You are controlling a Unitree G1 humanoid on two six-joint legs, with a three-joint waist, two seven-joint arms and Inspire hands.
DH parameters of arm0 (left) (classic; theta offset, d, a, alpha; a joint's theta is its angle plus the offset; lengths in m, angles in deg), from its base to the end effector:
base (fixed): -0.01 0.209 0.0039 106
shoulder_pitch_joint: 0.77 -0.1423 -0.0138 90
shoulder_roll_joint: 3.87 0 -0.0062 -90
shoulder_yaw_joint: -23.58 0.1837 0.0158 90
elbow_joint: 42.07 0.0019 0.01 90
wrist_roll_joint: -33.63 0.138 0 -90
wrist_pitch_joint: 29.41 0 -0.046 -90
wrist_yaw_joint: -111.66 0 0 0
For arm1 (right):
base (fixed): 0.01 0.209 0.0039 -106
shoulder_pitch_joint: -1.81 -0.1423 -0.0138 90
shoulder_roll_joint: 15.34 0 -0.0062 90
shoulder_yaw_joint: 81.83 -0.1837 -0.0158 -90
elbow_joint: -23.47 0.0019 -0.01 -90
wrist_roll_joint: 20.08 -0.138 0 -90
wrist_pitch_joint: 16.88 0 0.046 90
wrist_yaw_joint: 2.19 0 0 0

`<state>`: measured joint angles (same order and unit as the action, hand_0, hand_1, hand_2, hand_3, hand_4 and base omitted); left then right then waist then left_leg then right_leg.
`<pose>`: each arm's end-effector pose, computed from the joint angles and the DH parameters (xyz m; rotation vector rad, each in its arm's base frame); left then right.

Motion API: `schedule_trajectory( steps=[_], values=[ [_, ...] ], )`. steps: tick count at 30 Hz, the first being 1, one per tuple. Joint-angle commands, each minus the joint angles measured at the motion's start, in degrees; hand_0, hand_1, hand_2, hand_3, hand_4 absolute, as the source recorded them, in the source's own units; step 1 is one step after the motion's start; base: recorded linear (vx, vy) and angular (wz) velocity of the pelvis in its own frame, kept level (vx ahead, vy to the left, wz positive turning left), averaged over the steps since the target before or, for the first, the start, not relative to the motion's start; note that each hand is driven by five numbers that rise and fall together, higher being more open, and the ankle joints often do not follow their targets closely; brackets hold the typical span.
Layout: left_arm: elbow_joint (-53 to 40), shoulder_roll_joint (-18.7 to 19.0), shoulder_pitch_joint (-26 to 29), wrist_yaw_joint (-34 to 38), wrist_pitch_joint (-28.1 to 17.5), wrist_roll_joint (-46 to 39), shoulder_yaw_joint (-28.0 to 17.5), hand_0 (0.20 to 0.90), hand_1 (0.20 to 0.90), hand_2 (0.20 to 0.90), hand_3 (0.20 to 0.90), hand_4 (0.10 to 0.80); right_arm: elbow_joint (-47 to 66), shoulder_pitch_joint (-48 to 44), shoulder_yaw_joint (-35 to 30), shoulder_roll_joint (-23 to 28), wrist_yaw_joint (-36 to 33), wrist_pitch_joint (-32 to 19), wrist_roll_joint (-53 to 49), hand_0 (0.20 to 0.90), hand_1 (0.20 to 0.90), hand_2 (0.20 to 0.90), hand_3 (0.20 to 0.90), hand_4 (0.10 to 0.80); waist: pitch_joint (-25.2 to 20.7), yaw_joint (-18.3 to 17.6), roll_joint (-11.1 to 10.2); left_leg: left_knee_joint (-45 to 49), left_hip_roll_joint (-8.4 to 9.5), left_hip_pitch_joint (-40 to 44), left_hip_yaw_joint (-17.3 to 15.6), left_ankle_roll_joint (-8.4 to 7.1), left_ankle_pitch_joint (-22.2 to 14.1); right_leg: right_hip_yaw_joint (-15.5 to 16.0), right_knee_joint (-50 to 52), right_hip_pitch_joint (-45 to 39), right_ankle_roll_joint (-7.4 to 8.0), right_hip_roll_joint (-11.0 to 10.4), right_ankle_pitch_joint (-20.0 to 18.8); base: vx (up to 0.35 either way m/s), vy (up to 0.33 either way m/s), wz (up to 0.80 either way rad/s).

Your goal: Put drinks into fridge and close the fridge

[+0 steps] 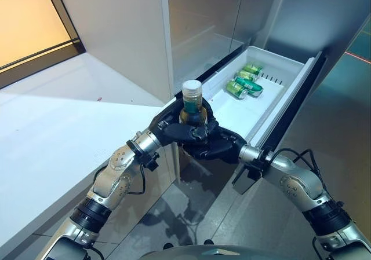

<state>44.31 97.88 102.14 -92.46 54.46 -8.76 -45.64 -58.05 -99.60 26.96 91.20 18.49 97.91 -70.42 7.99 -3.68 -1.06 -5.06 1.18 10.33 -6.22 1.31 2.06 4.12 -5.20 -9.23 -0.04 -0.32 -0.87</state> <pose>0.2324 0.1578 0.0946 -0.2114 -0.2046 -0.8274 0.2232 -0.1673 0.0850 0.2618 0.3165 0.8402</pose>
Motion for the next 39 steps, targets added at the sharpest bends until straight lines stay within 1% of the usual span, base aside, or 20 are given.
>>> schedule_trajectory(
  steps=[1,5,8,11,12,13,14,19,22,25,26,31,33,36,39],
  values=[
    [-6.5,-9.2,9.6,-10.7,-2.8,-7.8,6.6,0.300,0.300,0.300,0.200,0.100,6.7,-6.5,1.6,-12.2,1.1,-3.9,-14.4,0.300,0.300,0.300,0.200,0.100,-3.8,-0.2,-0.7,0.8,-0.31,-0.1,-0.7,0.33,-4.9,2.6,4.4,2.0,3.87,-1.0,1.9,0.000,0.000,0.00],
    [-8.0,-8.7,10.2,-14.6,1.9,-9.2,9.1,0.300,0.300,0.300,0.200,0.100,7.2,-6.3,3.6,-12.0,0.1,-2.1,-16.0,0.300,0.300,0.300,0.200,0.100,-3.8,-0.5,-0.4,0.6,-0.29,0.0,-0.7,0.41,-4.8,2.5,4.2,2.0,3.89,-1.0,1.8,0.000,0.000,0.00],
    [-8.1,-8.2,10.8,-16.4,2.4,-8.0,10.7,0.300,0.300,0.300,0.200,0.100,6.7,-6.4,4.5,-11.5,-0.1,-1.3,-16.4,0.300,0.300,0.300,0.200,0.100,-3.9,-0.6,-0.3,0.4,-0.24,0.1,-0.8,0.48,-4.7,2.3,3.9,1.9,3.89,-0.9,1.6,0.000,0.000,0.00],
    [-8.2,-7.3,11.3,-17.7,3.2,-7.2,11.3,0.300,0.300,0.300,0.200,0.100,6.4,-6.4,4.8,-10.9,0.5,-2.2,-14.6,0.300,0.300,0.300,0.200,0.100,-4.0,-0.8,-0.2,0.3,-0.21,0.1,-0.8,0.53,-4.6,2.2,3.8,1.9,3.91,-0.9,1.5,0.000,0.000,0.00],
    [-7.9,-6.9,11.5,-18.6,4.0,-6.6,11.5,0.467,0.467,0.467,0.395,0.295,6.3,-6.5,4.8,-10.4,0.5,-3.0,-13.4,0.300,0.300,0.300,0.200,0.100,-4.0,-0.8,-0.2,0.3,-0.18,0.1,-0.8,0.56,-4.6,2.1,3.7,1.9,3.92,-0.9,1.4,0.000,0.000,0.00],
    [-7.7,-6.5,11.7,-19.2,4.3,-5.9,11.8,0.702,0.702,0.702,0.669,0.569,6.3,-6.7,4.7,-10.0,0.3,-3.3,-12.8,0.300,0.300,0.300,0.200,0.100,-4.0,-0.9,-0.1,0.2,-0.16,0.1,-0.8,0.56,-4.6,2.0,3.7,2.0,3.94,-0.9,1.3,0.000,0.000,0.00],
    [-7.6,-6.0,12.0,-19.9,5.3,-5.2,12.0,0.900,0.900,0.900,0.900,0.800,6.3,-7.2,4.4,-9.5,0.0,-3.5,-11.5,0.300,0.300,0.300,0.200,0.100,-4.1,-1.0,-0.1,0.2,-0.13,0.1,-0.9,0.55,-4.6,1.9,3.6,2.0,3.97,-0.9,1.2,0.000,0.000,0.00],
    [-7.1,-4.2,12.8,-18.6,4.9,-4.9,11.9,0.900,0.900,0.900,0.900,0.800,6.3,-9.0,2.8,-6.6,-1.0,-5.4,-7.1,0.300,0.300,0.300,0.200,0.100,-4.0,-1.3,0.1,0.3,-0.04,0.0,-1.0,0.58,-4.5,1.6,3.5,2.0,3.92,-0.9,1.0,0.000,0.000,0.00],
    [-6.8,-3.1,13.1,-16.2,3.7,-5.2,10.9,0.900,0.900,0.900,0.900,0.800,5.8,-10.7,1.2,-4.6,-2.2,-8.7,-2.7,0.300,0.300,0.300,0.200,0.100,-4.1,-1.3,0.1,0.3,-0.03,0.0,-1.0,0.58,-4.6,1.4,3.4,2.0,3.89,-0.9,0.9,0.000,0.000,0.00],
    [-6.4,-2.2,12.7,-12.3,0.6,-5.1,8.4,0.900,0.900,0.900,0.900,0.800,5.8,-13.1,-2.2,-1.5,-4.1,-11.3,0.8,0.300,0.300,0.300,0.200,0.100,-4.0,-1.3,-0.1,0.3,-0.01,0.0,-0.9,0.53,-4.6,1.3,3.5,2.0,3.79,-0.8,1.0,0.000,0.000,0.00],
    [-6.6,-2.1,12.0,-10.3,-0.8,-4.2,6.7,0.900,0.900,0.900,0.900,0.800,6.1,-14.2,-4.2,-0.1,-5.5,-12.2,1.8,0.300,0.300,0.300,0.200,0.100,-4.1,-1.1,-0.2,0.4,-0.04,0.0,-0.7,0.50,-4.7,1.5,3.6,2.0,3.68,-0.8,1.1,0.000,0.000,0.00],
    [-7.7,-1.6,10.5,-4.7,-6.2,-0.3,2.7,0.900,0.900,0.900,0.900,0.800,6.0,-16.6,-8.7,2.2,-8.9,-13.9,2.6,0.300,0.300,0.300,0.200,0.100,-4.0,-0.5,-0.7,0.5,-0.08,0.0,-0.2,0.45,-4.9,1.9,3.8,1.8,3.49,-0.8,1.4,0.000,0.000,0.00],
    [-7.9,-2.3,9.5,-1.7,-8.3,-1.1,0.6,0.900,0.900,0.900,0.900,0.800,5.2,-18.0,-11.1,2.8,-11.7,-15.1,3.7,0.300,0.300,0.300,0.200,0.100,-4.1,0.0,-1.0,0.6,-0.11,-0.2,0.3,0.38,-5.0,2.2,3.9,1.7,3.24,-0.7,1.6,0.000,0.000,0.00],
    [-7.9,-3.1,8.7,0.5,-9.2,-1.4,-0.6,0.900,0.900,0.900,0.900,0.800,4.2,-19.1,-12.5,3.3,-13.7,-15.9,4.5,0.300,0.300,0.300,0.200,0.100,-4.1,0.2,-1.2,0.8,-0.09,-0.6,0.5,0.34,-4.6,2.5,4.1,2.1,3.02,-0.8,1.5,0.000,-0.002,0.01],
    [-6.5,-4.8,6.9,3.9,-9.9,0.0,-1.7,0.900,0.900,0.900,0.900,0.800,2.2,-20.7,-14.4,3.4,-17.7,-15.9,2.4,0.300,0.300,0.300,0.200,0.100,-4.1,0.9,-1.6,1.0,-0.09,-0.8,1.0,0.27,-4.7,3.0,4.4,2.0,2.75,-0.7,1.8,0.001,-0.007,0.03]
  ],
)
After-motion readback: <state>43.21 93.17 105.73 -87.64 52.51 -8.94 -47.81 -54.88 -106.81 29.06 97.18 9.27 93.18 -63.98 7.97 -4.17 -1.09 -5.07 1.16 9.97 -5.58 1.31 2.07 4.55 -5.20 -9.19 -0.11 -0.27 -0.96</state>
